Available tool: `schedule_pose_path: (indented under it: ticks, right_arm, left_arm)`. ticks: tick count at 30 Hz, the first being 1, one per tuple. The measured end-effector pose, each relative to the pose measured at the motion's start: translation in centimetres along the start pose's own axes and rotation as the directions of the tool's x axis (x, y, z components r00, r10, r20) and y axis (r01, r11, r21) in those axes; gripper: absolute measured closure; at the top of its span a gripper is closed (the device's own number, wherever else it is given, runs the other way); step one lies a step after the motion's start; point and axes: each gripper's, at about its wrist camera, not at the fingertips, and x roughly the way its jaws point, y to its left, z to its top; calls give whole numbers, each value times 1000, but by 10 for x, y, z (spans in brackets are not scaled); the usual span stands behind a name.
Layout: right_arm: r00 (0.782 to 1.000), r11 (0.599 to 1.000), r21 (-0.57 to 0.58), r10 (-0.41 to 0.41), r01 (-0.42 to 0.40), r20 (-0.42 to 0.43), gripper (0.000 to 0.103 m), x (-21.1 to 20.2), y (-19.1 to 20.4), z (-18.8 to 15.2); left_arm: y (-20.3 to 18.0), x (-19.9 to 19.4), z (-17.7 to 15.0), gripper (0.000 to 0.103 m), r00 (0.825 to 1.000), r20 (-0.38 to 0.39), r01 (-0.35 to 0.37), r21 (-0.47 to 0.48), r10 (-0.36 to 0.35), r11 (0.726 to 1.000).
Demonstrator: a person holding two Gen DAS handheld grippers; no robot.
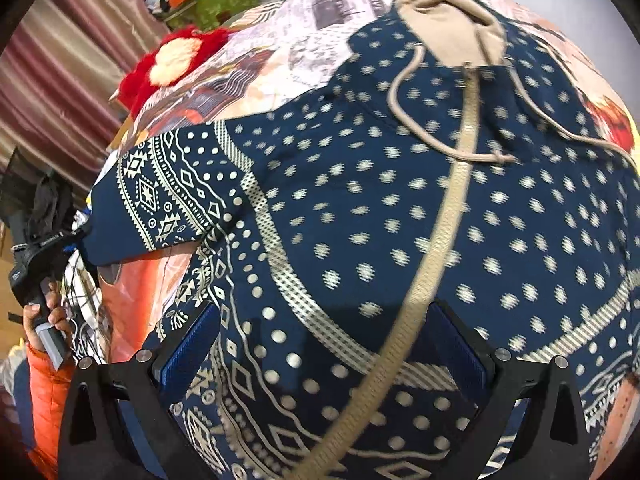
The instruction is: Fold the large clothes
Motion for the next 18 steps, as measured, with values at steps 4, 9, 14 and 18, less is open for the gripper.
schedule_pose_path:
  ticks: [4, 9, 14, 18]
  right_arm:
    - [999, 999, 39, -5, 3, 35, 0, -21, -20, -6]
    - [995, 993, 113, 16, -27, 97, 0, -54, -55, -15]
    - [985, 982, 182, 23, -54, 171, 0, -88, -98, -32]
    - [979, 968, 243, 9, -59, 206, 0, -106, -136, -49]
  left_arm:
    - [-71, -46, 19, 93, 987, 121, 82, 164, -102, 983]
    - [-188, -82, 18, 93, 955, 185, 143, 400, -233, 905]
    - [-291, -83, -22, 93, 937, 96, 227, 559, -335, 798]
    - [-361, -52, -74, 93, 934, -88, 322, 628, -346, 709]
